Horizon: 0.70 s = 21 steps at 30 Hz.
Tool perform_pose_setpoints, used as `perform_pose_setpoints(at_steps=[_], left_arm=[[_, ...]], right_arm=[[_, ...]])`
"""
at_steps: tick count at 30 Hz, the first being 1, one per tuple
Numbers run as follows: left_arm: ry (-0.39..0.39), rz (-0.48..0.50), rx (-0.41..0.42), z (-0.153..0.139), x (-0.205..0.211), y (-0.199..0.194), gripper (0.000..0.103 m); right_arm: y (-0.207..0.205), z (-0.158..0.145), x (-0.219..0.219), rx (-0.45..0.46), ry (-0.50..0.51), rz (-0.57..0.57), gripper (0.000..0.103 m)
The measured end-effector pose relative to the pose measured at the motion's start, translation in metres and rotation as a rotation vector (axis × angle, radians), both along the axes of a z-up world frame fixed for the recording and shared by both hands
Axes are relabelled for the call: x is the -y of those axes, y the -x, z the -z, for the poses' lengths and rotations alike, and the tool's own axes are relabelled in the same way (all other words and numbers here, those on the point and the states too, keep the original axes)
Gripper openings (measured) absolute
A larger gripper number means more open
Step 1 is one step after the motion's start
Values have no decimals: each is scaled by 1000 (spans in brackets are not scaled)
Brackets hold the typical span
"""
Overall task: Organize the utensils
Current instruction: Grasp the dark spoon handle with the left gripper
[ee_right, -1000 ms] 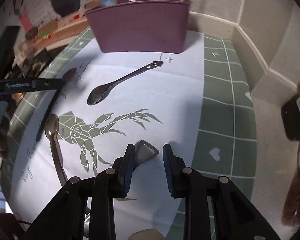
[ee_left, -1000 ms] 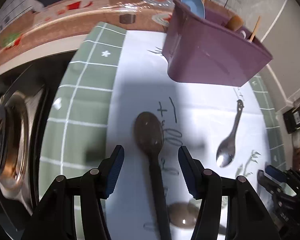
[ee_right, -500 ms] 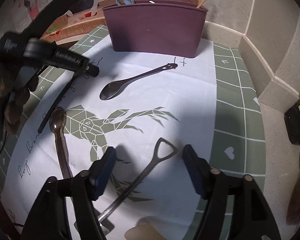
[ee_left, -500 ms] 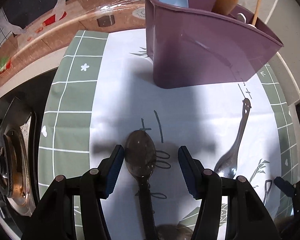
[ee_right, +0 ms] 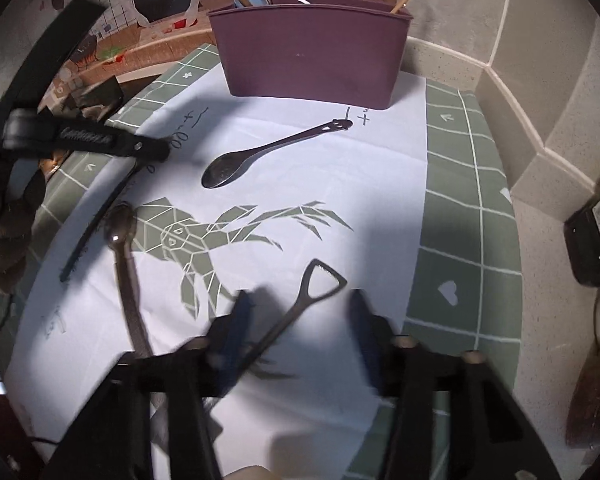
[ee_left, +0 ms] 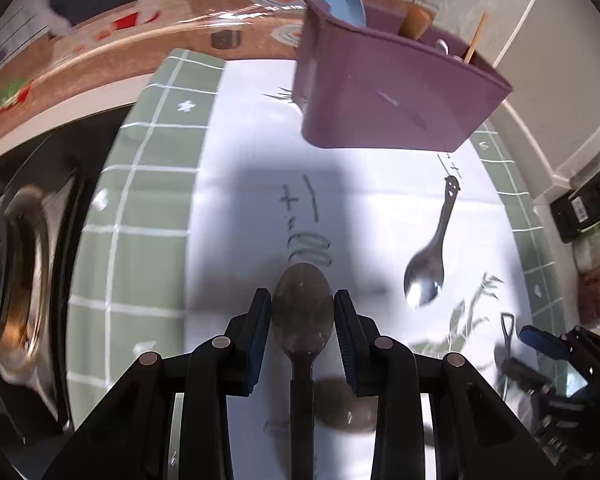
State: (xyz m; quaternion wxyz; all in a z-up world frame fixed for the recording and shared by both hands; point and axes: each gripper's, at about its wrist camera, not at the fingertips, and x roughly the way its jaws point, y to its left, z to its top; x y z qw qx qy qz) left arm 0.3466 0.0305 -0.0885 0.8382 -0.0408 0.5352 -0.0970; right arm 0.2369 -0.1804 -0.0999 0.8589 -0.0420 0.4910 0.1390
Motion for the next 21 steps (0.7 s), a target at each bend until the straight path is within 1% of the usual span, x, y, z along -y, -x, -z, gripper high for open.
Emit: perform_pose_setpoints(at_steps=[2, 4, 5, 7, 10, 13, 16, 19, 21], left_arm=[[20, -10, 17, -6, -8, 16, 33], [28, -17, 33, -10, -14, 28, 33], [33, -20, 42, -12, -19, 33, 33], [51, -28, 58, -17, -24, 45, 33], [63, -44, 73, -19, -35, 55, 33], [86, -64, 80, -21, -47, 67, 33], [88, -79, 91, -24, -55, 77, 33], [78, -90, 105, -28, -59, 83, 33], [66, -93, 116, -32, -59, 87, 33]], right_arm=[[4, -7, 4, 4, -36, 0, 36], [13, -16, 2, 31, -71, -36, 36], [17, -21, -2, 36, -90, -70, 36], [25, -25, -20, 19, -123, -176, 36], [29, -20, -58, -4, -71, -298, 36], [25, -9, -91, -31, -35, -361, 36], [13, -1, -113, -32, -15, -384, 36], [2, -1, -128, 18, 9, -395, 36], [-6, -1, -132, 36, 16, -388, 35]])
